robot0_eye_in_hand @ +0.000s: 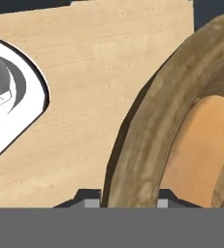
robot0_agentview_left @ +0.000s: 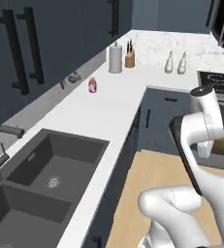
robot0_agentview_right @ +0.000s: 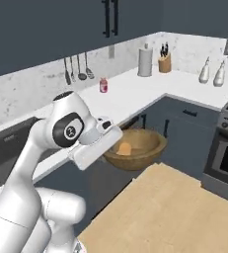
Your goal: Pick the squash from the sink and place it in the bowl. Then pick the bowl and place it in the microwave. Then close the microwave door and press the start button.
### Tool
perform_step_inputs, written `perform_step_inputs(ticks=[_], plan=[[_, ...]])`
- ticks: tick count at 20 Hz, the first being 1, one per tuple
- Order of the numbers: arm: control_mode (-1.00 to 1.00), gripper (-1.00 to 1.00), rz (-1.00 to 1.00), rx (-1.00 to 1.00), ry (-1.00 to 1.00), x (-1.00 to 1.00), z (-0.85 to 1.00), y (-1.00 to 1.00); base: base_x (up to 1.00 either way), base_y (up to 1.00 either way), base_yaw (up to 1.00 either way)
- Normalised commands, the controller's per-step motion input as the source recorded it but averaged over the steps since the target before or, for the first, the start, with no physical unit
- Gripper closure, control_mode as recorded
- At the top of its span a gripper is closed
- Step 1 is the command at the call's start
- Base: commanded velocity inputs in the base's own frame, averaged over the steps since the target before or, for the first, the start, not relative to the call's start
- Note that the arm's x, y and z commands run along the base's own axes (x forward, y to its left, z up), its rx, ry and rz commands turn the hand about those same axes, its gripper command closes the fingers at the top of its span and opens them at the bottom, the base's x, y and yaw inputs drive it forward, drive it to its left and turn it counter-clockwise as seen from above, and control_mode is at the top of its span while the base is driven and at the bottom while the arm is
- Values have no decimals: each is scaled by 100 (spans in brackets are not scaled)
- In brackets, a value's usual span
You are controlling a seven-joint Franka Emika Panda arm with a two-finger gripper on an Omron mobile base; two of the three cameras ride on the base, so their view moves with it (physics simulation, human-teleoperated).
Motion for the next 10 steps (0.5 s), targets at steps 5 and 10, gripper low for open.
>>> perform_step_inputs(ticks=[5, 10], plan=[[100, 100, 0, 0, 0, 0, 0, 0, 5, -7, -91], [100, 100, 0, 0, 0, 0, 0, 0, 78, -71, -55]])
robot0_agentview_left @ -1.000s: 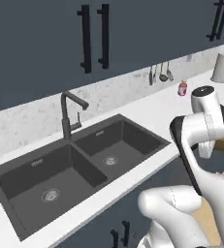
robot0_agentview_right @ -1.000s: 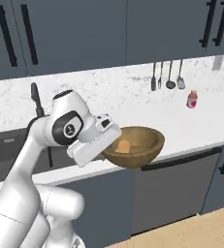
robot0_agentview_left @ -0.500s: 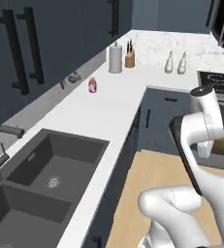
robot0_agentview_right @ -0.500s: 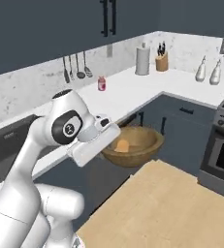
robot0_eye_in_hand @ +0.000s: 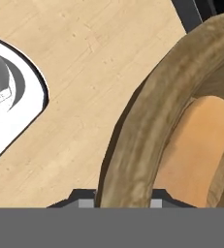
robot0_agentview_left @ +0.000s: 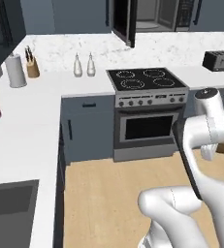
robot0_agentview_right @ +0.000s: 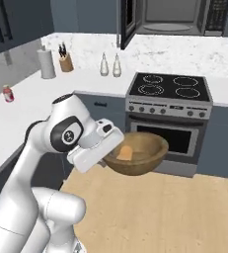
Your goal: Pick the squash from the sink and place it in the bowl. Then pick the bowl and place it in the microwave. Then close the microwave door and press the start button.
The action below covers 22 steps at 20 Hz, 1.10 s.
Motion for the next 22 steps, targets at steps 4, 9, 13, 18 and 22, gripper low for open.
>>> perform_step_inputs(ticks=[4, 9, 13, 18, 22], plan=[[100, 100, 0, 0, 0, 0, 0, 0, 100, -77, -17], [100, 100, 0, 0, 0, 0, 0, 0, 100, -54, 5], [100, 100, 0, 0, 0, 0, 0, 0, 100, -31, 22], [100, 100, 0, 0, 0, 0, 0, 0, 100, -30, 30], [100, 100, 0, 0, 0, 0, 0, 0, 100, -72, 26]])
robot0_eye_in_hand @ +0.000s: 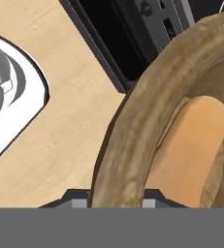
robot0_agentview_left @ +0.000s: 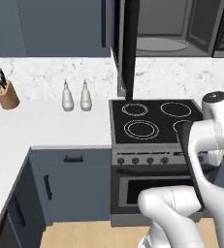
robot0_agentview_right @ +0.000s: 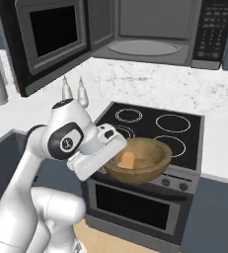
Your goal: Pick the squash from the sink and place it in the bowl. Then pick the bowl and place it in the microwave. Then close the microwave door and press the start button.
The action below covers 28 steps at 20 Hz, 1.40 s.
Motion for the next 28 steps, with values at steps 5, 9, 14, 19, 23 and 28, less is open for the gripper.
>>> perform_step_inputs(ticks=[5, 9, 14, 19, 23, 28], plan=[[100, 100, 0, 0, 0, 0, 0, 0, 84, -71, 10], [100, 100, 0, 0, 0, 0, 0, 0, 69, -17, 0], [100, 100, 0, 0, 0, 0, 0, 0, 45, -3, -9], [100, 100, 0, 0, 0, 0, 0, 0, 44, 0, -16], [100, 100, 0, 0, 0, 0, 0, 0, 42, 0, -11], [-100, 100, 0, 1, 0, 4, 2, 0, 35, 0, -1]])
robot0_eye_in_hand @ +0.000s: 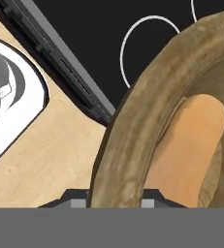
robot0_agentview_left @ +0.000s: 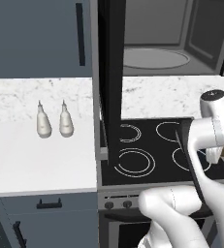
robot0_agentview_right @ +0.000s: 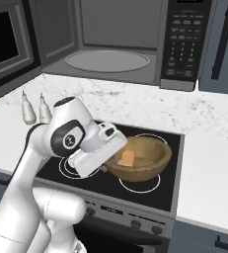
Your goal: Pick the squash from the sink and place it in the bowl. Then pick the bowl and place it in the microwave. Then close the microwave door and press the start button.
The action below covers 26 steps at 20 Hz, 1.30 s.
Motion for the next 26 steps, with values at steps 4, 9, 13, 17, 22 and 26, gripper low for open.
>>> perform_step_inputs(ticks=[4, 9, 13, 17, 22, 26], plan=[[-100, 100, 17, 1, -17, -6, 50, 5, 0, 0, 0], [-100, 100, 41, 0, -21, -16, 82, 24, 0, 0, 0], [-100, 100, 45, -5, -13, -19, 72, 54, 0, 0, 0], [-100, 100, 40, -5, -16, -29, 86, 31, 0, 0, 0], [-100, 100, 30, -5, -17, -3, 100, 10, 0, 0, 0], [-100, 100, 19, -7, -5, 32, 93, 10, 0, 0, 0]])
